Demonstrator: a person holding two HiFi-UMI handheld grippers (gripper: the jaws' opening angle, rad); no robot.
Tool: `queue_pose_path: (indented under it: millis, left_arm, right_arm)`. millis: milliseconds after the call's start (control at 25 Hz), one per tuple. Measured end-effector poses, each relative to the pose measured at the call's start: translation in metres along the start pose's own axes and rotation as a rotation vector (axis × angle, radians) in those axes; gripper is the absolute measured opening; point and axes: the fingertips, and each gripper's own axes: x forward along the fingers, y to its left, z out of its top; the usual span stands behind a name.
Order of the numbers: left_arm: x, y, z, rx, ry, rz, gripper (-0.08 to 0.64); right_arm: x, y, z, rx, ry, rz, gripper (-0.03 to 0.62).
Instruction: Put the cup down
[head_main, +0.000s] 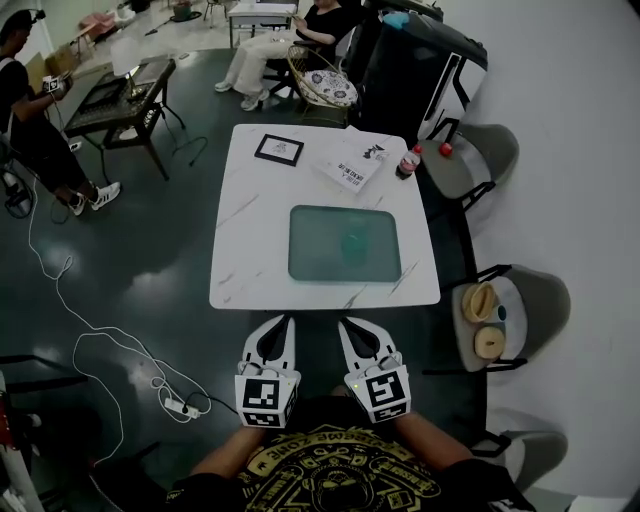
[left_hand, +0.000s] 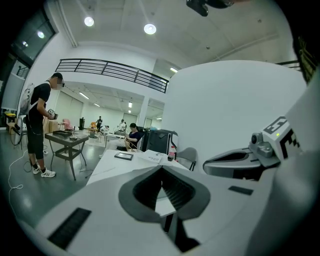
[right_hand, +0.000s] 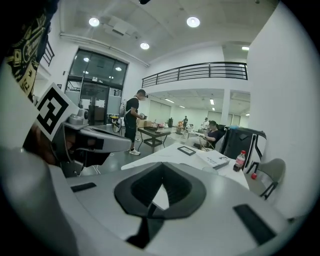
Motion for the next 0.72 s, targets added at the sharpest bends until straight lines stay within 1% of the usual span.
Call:
queue_pose_path:
  millis: [160, 280, 440, 600, 720]
  left_arm:
    - [0.001, -0.029, 0.005, 0.011, -0.005, -0.017, 0.011]
    - [0.001, -0.052, 0.013, 0.042, -0.022, -0.005, 0.011]
    - [-0.008, -0.08, 0.019, 0.048, -0.034, 0.047, 0.011]
    - [-0.023, -0.106, 0.005, 0.032, -0.005, 0.113, 0.011]
    - [-0.033, -0.126, -0.009, 0.032, 0.022, 0.155, 0.011]
  right_arm:
    - [-0.022, -0.015, -0.003, 0.016, -0.016, -0.001, 0.008]
    - [-0.038, -0.03, -0.009, 0.04, -0.026, 0.004, 0.008]
    - [-0.06, -0.046, -0.012, 0.056, -0.036, 0.035, 0.008]
    - [-0.086, -0.054, -0.024, 0.081, -0.036, 0.079, 0.008]
    - [-0.103, -0.055, -0.036, 0.083, -0.038, 0.119, 0.008]
